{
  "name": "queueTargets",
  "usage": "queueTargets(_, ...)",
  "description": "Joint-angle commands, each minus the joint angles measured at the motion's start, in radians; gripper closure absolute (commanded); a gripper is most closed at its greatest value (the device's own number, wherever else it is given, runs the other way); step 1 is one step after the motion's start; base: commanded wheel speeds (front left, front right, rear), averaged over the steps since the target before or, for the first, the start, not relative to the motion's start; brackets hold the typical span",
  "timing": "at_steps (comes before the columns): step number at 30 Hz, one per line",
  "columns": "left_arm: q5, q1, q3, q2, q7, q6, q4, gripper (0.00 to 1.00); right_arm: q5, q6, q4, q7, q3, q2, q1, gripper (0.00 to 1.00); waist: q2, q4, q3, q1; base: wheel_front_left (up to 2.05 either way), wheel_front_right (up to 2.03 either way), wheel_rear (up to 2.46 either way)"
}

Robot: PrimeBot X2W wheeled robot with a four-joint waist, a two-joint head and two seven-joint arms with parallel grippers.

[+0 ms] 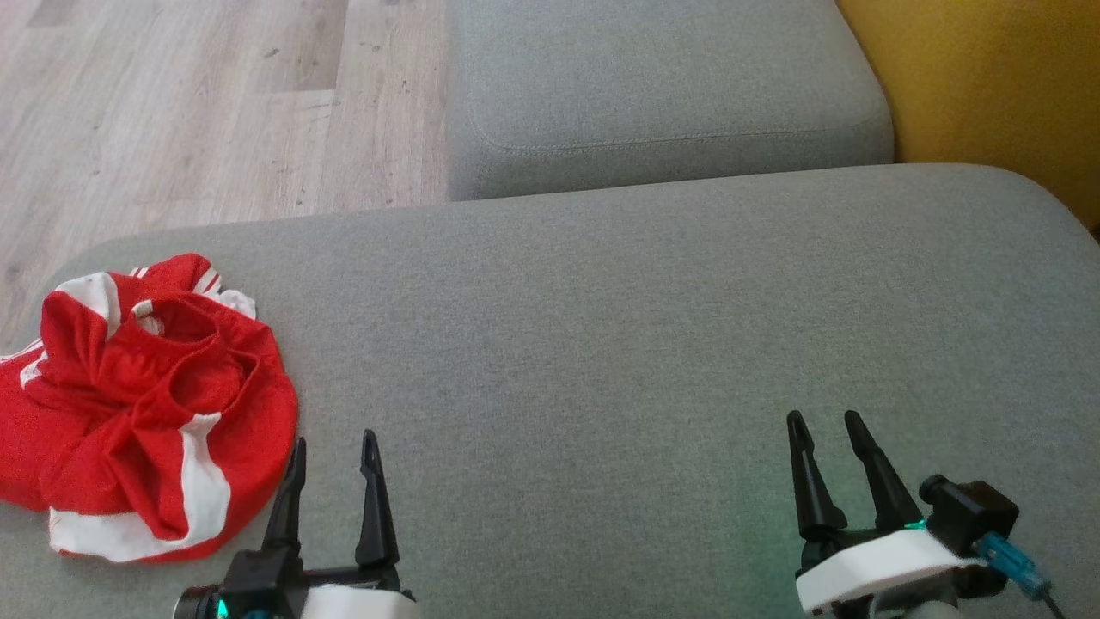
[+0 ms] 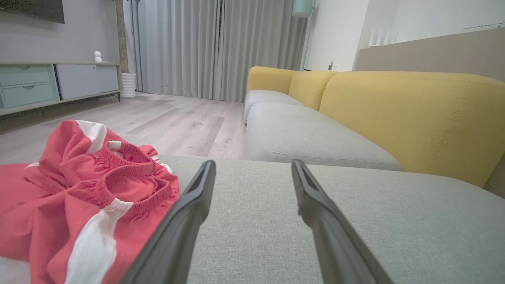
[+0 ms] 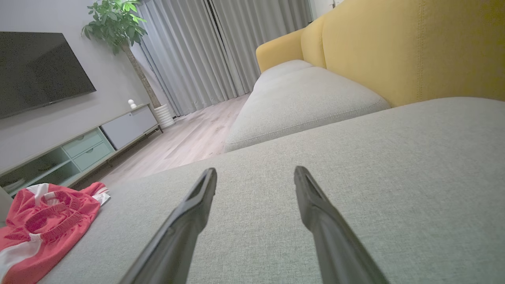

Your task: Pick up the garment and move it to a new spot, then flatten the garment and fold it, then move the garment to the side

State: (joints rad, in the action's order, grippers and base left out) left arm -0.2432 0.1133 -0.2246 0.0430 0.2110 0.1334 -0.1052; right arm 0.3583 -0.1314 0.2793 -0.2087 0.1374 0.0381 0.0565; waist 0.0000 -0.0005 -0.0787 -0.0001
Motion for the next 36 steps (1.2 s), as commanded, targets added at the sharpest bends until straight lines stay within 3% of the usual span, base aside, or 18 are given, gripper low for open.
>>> queueTargets(1, 0.044, -0.029, 0.02, 0.006, 0.016, 0.013, 0.04, 0.0, -0.041, 0.001, -0.039, -0.018, 0.021, 0.011, -0.02, 0.0, 0.0, 0.001, -0.002, 0.0001, 0.0, 0.0, 0.0)
queueTargets(12, 0.169, -0.017, 0.009, 0.007, 0.051, 0.057, 0.003, 0.0, -0.155, 0.001, -0.031, -0.053, 0.011, 0.012, -0.009, 0.0, 0.0, -0.001, -0.006, 0.0001, 0.0, 0.0, 0.0)
queueTargets(30, 0.154, -0.031, 0.016, 0.007, 0.051, 0.05, -0.033, 0.0, -0.155, 0.001, -0.035, -0.053, -0.02, 0.012, -0.012, 0.0, 0.0, -0.009, 0.006, 0.0001, 0.0, 0.0, 0.0)
queueTargets(36, 0.156, -0.033, 0.013, 0.007, 0.051, 0.047, -0.039, 0.0, -0.161, 0.001, -0.033, -0.053, -0.027, 0.012, -0.002, 0.0, 0.0, 0.021, 0.001, 0.0001, 0.0, 0.0, 0.0)
